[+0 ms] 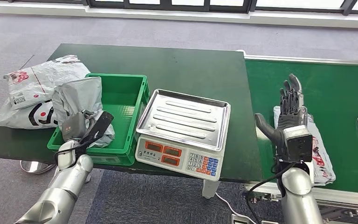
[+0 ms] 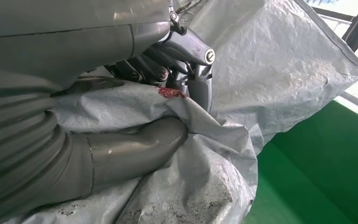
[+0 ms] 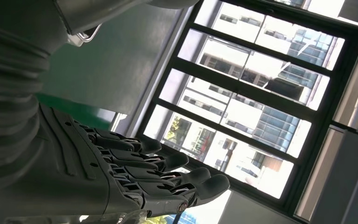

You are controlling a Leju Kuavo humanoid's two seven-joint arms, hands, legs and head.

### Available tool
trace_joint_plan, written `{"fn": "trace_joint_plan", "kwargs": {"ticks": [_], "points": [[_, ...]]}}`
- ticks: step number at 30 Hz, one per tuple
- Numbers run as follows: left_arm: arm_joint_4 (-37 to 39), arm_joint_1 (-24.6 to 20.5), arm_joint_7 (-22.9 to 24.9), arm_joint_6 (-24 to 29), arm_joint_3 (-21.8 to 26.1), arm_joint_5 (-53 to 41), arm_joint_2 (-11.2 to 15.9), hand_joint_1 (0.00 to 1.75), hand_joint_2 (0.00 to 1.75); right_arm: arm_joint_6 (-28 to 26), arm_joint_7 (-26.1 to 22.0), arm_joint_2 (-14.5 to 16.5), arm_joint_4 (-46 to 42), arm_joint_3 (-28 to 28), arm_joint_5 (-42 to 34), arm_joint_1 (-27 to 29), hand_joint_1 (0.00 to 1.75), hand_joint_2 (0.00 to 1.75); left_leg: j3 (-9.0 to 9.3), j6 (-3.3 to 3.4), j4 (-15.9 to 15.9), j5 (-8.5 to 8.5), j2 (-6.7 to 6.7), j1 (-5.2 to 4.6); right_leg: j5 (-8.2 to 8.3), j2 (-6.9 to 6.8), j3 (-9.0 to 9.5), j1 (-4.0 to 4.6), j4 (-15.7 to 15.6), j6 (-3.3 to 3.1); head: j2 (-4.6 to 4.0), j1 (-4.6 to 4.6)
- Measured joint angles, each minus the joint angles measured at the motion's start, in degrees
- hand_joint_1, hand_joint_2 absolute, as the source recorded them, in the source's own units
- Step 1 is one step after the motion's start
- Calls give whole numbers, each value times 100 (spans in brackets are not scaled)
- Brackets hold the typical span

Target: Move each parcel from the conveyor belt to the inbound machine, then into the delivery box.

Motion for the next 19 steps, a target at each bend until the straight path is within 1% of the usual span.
{"fn": "trace_joint_plan", "kwargs": {"ticks": [1,4,5,6,8,9,10,12,14,16,17,19], "points": [[13,-5,8,-18,0,-1,4,135,175,3,2,0,0,-1,3,0,0,175,12,-2,-4,-1,0,-2,-5,0,10,0,0,-3,0,0],[31,-14,41,-92,0,28,21,6,175,28,29,0,1,-3,34,0,0,175,47,-11,-16,-11,-1,-10,-23,-2,43,-1,0,-9,-1,0],[32,-14,41,-87,0,50,28,0,175,37,42,0,1,-4,46,0,0,175,58,-16,-19,-15,-1,-11,-28,-2,52,-1,0,-12,-1,1],[31,-13,1,-25,0,99,35,0,175,41,53,0,0,-7,56,1,0,175,68,-20,-22,-19,-1,-11,-33,-2,60,-1,0,-15,-1,0],[-6,9,-279,252,14,373,40,0,175,42,68,0,0,-11,65,8,0,175,82,-28,-26,-22,-1,-10,-39,-1,68,0,0,-23,-1,0],[-53,42,-577,449,27,653,32,0,175,40,71,0,0,-13,69,20,0,175,89,-38,-27,-17,0,-8,-41,0,68,1,1,-25,-1,-1],[-133,93,-987,631,42,1047,18,0,175,37,73,-1,0,-13,71,36,0,175,100,-49,-27,-10,1,-6,-41,2,64,2,1,-28,0,-1],[-383,263,-1979,904,56,2031,-40,0,175,28,73,-2,0,-14,69,75,0,175,111,-71,-24,7,2,-1,-34,8,44,7,3,-34,-1,-1],[-721,464,-2856,1026,57,2965,-128,0,175,24,72,-4,0,-16,55,96,0,175,94,-76,-19,13,3,2,-26,12,18,13,4,-36,-1,-1],[-1070,630,-3486,1086,56,3687,-231,0,175,32,69,-8,1,-18,23,95,0,175,67,-76,-15,13,4,3,-22,13,-6,16,4,-35,-1,0],[-1248,699,-3726,1112,55,3962,-284,0,175,36,68,-9,2,-18,3,93,0,175,55,-75,-14,13,4,3,-21,13,-16,16,4,-33,-1,0],[-1524,795,-3992,1147,55,4257,-361,0,175,43,67,-11,4,-18,-26,89,0,175,40,-74,-13,12,3,2,-21,13,-29,15,3,-33,-1,0]]}}
